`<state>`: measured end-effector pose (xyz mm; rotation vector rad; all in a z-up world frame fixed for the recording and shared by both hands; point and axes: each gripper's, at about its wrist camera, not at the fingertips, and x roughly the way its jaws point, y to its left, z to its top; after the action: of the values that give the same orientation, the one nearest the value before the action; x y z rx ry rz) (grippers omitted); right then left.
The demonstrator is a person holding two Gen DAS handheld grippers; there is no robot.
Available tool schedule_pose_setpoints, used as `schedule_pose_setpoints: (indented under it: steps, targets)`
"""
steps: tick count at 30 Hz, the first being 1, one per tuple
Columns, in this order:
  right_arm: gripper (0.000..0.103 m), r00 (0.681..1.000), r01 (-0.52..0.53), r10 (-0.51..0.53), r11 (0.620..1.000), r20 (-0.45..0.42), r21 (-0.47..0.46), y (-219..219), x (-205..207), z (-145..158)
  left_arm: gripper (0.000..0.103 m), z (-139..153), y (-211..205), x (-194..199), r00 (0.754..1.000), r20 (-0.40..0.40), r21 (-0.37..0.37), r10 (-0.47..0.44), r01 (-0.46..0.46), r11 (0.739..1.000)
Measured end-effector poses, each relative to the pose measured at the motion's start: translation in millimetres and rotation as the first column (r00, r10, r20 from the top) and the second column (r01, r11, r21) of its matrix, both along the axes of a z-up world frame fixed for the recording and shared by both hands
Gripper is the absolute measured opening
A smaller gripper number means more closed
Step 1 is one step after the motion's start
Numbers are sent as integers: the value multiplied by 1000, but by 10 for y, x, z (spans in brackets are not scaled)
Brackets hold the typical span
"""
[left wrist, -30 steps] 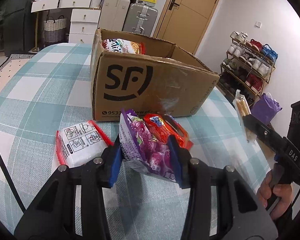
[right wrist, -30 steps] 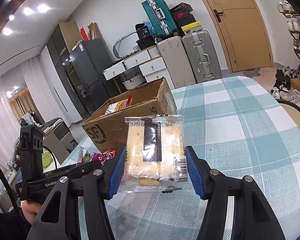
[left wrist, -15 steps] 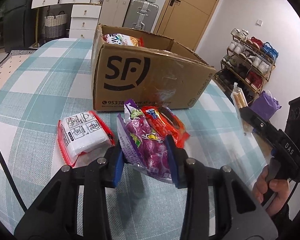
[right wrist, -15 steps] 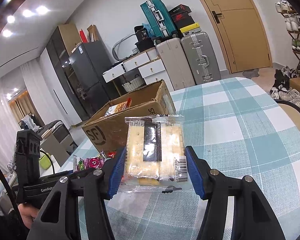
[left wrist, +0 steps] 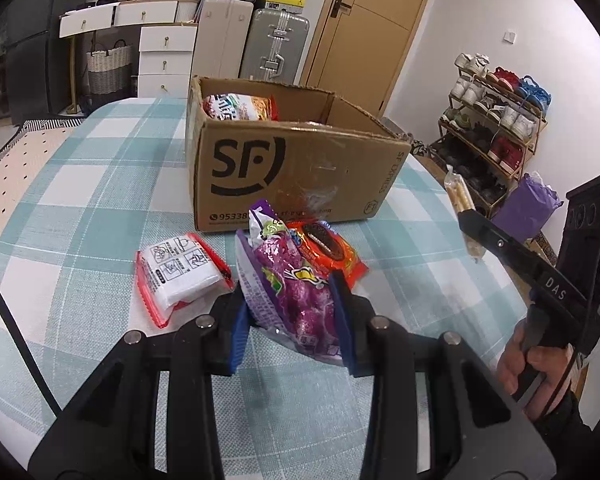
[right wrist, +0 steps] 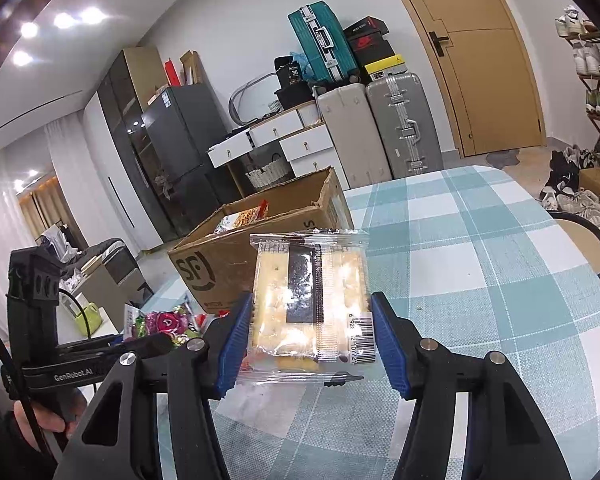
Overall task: Organize snacks
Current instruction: 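Carry the cracker pack and purple candy bag over the box with both grippers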
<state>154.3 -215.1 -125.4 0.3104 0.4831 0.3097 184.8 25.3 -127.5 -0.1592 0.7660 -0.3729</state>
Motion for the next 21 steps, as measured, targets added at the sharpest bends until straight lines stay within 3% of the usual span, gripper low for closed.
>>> schedule_pose_setpoints:
  steps: [10,12,15,21]
  targets:
    - [59,1000,4,-4,1000,-5,12,-18,-6,7,33,347,309,-276,998,49,-33,41,-40,999]
    - [59,999,-16,17,999,-31,33,-3,-4,0,33,418,377,-327,996,43,-23,83,-82,996]
    - [59,997,-28,33,997,-66,67,16,-26,18,33,530,456,-409,994,49,-63,93,-90,994]
    - [59,996,-74,77,994,-37,77,113,-165,373,33,814,557,-544,992,87,-87,88,-80,993]
